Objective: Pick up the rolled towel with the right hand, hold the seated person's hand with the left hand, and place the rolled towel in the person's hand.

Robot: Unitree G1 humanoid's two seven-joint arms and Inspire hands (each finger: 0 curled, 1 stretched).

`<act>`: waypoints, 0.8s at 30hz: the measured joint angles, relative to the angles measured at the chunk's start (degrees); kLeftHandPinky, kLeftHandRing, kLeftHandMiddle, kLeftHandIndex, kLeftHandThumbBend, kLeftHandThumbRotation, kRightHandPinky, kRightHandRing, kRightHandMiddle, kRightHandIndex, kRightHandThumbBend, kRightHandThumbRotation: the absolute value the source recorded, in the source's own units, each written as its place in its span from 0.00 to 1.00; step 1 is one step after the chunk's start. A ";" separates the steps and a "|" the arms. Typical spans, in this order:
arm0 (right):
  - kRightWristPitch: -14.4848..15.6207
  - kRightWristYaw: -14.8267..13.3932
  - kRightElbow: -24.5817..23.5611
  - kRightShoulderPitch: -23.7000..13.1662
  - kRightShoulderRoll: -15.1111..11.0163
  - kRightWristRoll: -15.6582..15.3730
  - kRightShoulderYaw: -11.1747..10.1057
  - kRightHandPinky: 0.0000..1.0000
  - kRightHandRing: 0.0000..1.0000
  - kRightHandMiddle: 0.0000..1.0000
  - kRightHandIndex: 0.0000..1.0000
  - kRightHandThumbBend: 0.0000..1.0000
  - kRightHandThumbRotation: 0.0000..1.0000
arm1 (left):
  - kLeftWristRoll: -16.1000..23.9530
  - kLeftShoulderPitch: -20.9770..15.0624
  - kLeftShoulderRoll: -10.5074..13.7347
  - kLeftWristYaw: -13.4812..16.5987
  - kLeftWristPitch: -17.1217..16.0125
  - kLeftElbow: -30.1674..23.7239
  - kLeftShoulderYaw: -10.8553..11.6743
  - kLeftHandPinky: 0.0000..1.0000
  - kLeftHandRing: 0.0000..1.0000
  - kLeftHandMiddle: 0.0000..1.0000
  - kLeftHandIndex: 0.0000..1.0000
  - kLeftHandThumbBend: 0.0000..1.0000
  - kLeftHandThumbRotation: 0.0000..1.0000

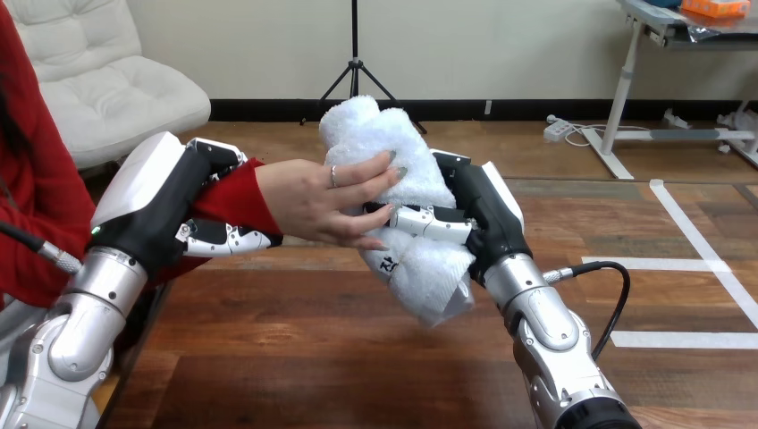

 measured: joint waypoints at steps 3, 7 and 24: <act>0.87 0.38 -0.36 0.19 -0.07 -0.09 0.16 0.36 0.43 0.49 0.51 0.79 0.23 | 0.00 0.00 0.00 0.00 -0.08 0.00 0.24 0.29 0.34 0.40 0.41 0.51 0.25; 2.17 0.82 -0.77 0.25 -0.18 -0.14 0.31 0.38 0.46 0.51 0.53 0.80 0.22 | 0.01 0.01 0.02 0.00 -0.09 0.00 0.51 0.29 0.34 0.40 0.41 0.50 0.33; 3.51 3.92 -1.58 0.24 -2.22 -0.16 1.30 0.50 0.59 0.61 0.61 0.84 0.26 | 0.01 0.02 0.94 0.02 -1.69 -0.01 1.25 0.28 0.33 0.39 0.41 0.50 0.48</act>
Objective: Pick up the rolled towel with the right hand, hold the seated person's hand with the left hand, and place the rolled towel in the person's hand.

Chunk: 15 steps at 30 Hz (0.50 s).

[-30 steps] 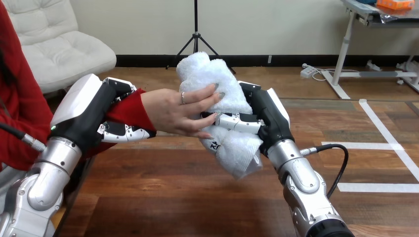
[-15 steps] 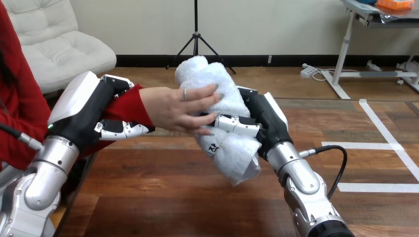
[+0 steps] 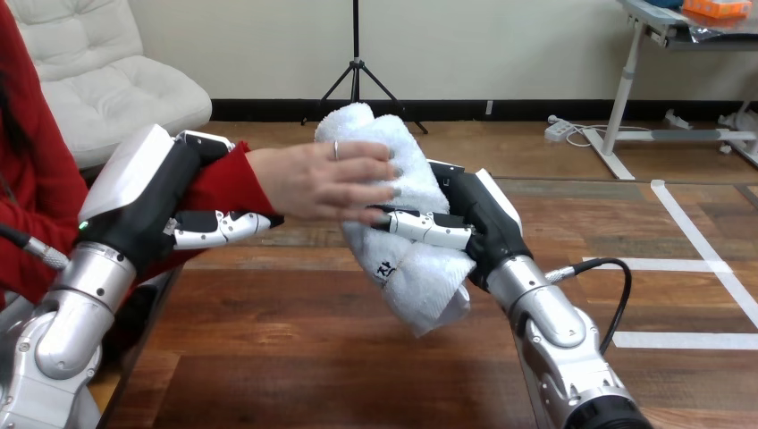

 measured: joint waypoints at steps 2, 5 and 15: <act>0.00 0.43 0.00 0.00 -0.23 0.00 0.07 0.51 0.59 0.62 0.62 0.85 0.27 | 0.00 0.00 0.00 0.01 -0.28 0.00 0.11 0.28 0.33 0.39 0.41 0.51 0.49; 0.00 1.03 0.00 0.01 -0.49 -0.02 0.16 0.52 0.61 0.63 0.63 0.86 0.28 | 0.00 0.00 0.00 0.02 -0.67 -0.03 0.29 0.28 0.33 0.39 0.41 0.51 0.48; 0.05 1.91 0.01 0.02 -1.59 -0.87 0.85 0.58 0.66 0.68 0.69 0.91 0.34 | -0.10 0.00 -0.31 0.05 -0.98 -0.41 0.70 0.28 0.33 0.40 0.41 0.51 0.47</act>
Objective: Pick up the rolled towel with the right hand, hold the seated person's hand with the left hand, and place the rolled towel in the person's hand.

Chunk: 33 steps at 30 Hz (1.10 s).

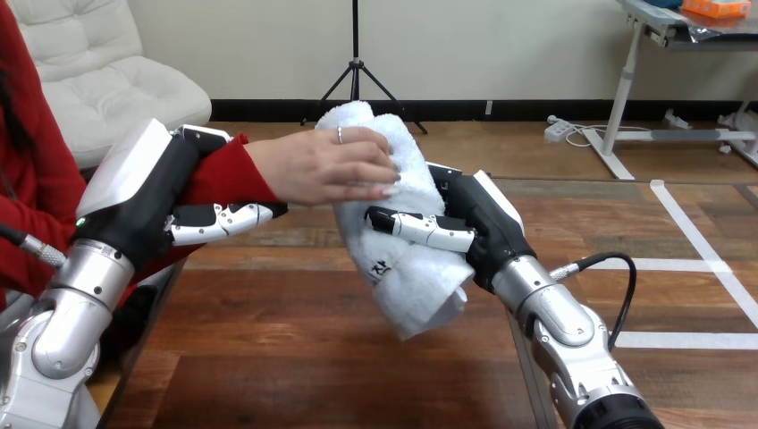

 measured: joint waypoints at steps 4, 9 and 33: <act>0.16 0.04 0.00 0.00 -0.40 -0.36 0.29 0.62 0.68 0.70 0.72 0.93 0.36 | -0.14 0.00 -0.13 0.00 0.00 -0.04 0.00 0.28 0.33 0.40 0.41 0.51 0.46; 0.17 0.04 0.00 0.00 -0.72 -1.02 0.63 0.64 0.70 0.72 0.73 0.93 0.36 | -0.35 0.00 -0.30 0.00 0.00 -0.04 0.00 0.28 0.33 0.40 0.41 0.50 0.45; 0.31 1.66 0.15 0.04 -1.80 -1.28 1.69 0.67 0.72 0.75 0.77 0.99 0.52 | -0.45 0.00 -0.74 0.58 -0.20 -0.05 0.21 0.27 0.32 0.39 0.41 0.48 0.46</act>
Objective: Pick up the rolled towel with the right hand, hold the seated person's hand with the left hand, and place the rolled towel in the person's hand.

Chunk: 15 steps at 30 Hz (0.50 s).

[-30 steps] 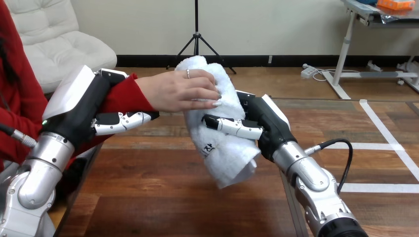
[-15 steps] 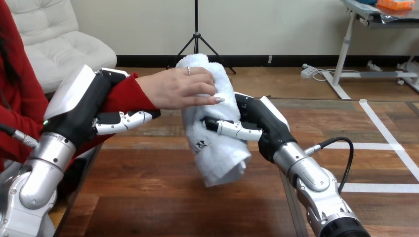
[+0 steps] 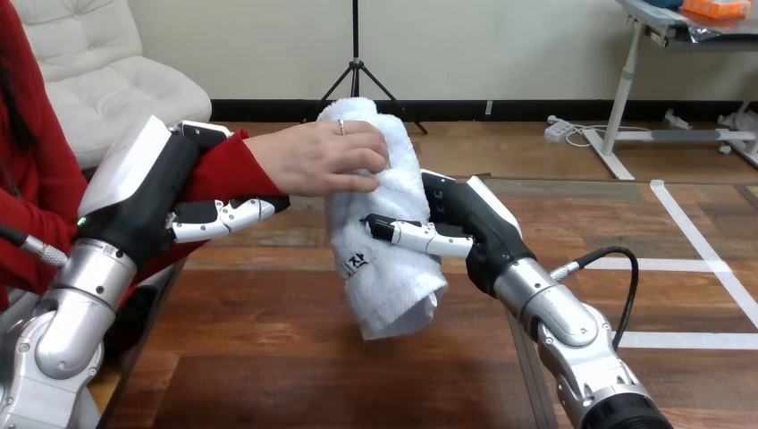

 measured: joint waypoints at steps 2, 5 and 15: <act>-0.01 0.29 0.08 0.00 -0.31 -0.05 0.11 0.67 0.73 0.76 0.78 1.00 0.57 | 0.00 0.00 -0.02 0.02 0.00 0.00 0.00 0.27 0.32 0.39 0.41 0.48 0.46; -0.03 0.64 0.30 0.00 -0.71 -0.23 0.29 0.68 0.74 0.77 0.79 1.00 0.66 | 0.00 0.00 -0.05 0.11 0.00 0.00 0.01 0.27 0.32 0.39 0.41 0.47 0.46; -0.33 1.72 1.15 0.24 -1.54 -1.01 0.80 0.72 0.78 0.80 0.83 1.00 0.85 | -0.17 0.00 -0.34 0.60 -0.03 0.00 0.10 0.27 0.32 0.39 0.41 0.48 0.45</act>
